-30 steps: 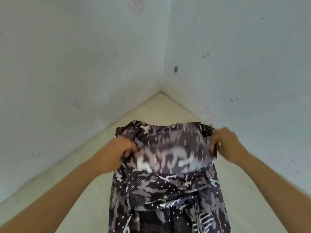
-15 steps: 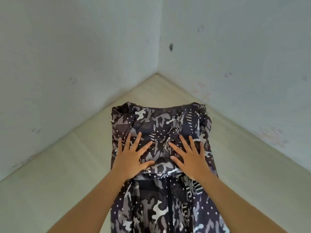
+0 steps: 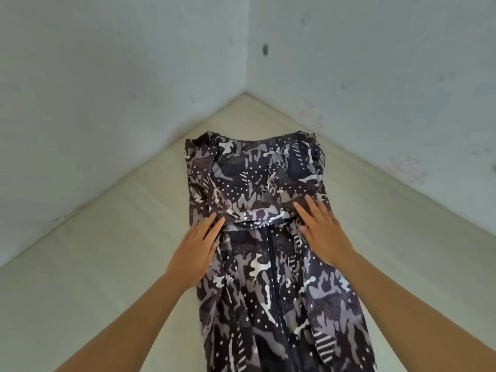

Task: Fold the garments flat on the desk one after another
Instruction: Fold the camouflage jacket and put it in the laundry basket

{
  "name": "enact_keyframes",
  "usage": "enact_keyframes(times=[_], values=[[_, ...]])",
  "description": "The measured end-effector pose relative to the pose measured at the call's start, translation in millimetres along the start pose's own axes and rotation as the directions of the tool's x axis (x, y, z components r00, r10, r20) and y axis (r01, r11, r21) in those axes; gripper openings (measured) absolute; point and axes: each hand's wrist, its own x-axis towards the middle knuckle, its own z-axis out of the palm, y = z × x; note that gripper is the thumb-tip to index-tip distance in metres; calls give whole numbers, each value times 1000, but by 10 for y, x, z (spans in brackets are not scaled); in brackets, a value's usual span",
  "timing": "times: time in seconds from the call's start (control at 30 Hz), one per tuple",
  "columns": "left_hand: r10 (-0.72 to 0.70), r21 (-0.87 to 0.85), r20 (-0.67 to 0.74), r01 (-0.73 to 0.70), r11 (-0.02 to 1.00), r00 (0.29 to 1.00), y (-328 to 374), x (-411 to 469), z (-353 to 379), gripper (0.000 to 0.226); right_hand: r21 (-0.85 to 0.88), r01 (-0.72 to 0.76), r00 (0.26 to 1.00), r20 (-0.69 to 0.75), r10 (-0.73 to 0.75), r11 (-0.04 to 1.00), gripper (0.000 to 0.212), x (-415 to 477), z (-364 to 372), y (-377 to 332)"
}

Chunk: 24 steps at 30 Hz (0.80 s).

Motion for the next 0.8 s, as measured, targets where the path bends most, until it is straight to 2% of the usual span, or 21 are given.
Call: enact_keyframes(times=[0.07,0.13,0.3,0.4,0.5,0.6,0.73,0.8], values=[[-47,-93,-22,44,995,999,26,-295,20,53,9,5,998,-60,-5,1000,56,-318,53,78],[-64,-116,-26,60,991,998,0,-583,75,54,-12,18,998,-64,-19,1000,63,-637,104,146],[74,31,55,-75,997,996,85,-1254,288,65,-69,16,996,87,-10,998,97,-1405,254,150],[64,80,123,-74,994,990,221,-1554,410,70,-74,78,991,119,-69,994,95,-1725,420,186],[56,161,148,-80,984,987,378,-1885,469,63,-74,118,985,136,-107,990,94,-2053,545,338],[68,221,146,-99,970,987,522,-2157,587,74,-94,165,978,147,-150,982,101,-2296,631,543],[-34,193,137,7,981,990,698,-2289,707,94,-84,229,960,183,-211,970,96,-2446,645,576],[-83,150,132,63,987,988,778,-2262,718,96,-105,250,957,181,-228,963,97,-2410,618,561]])
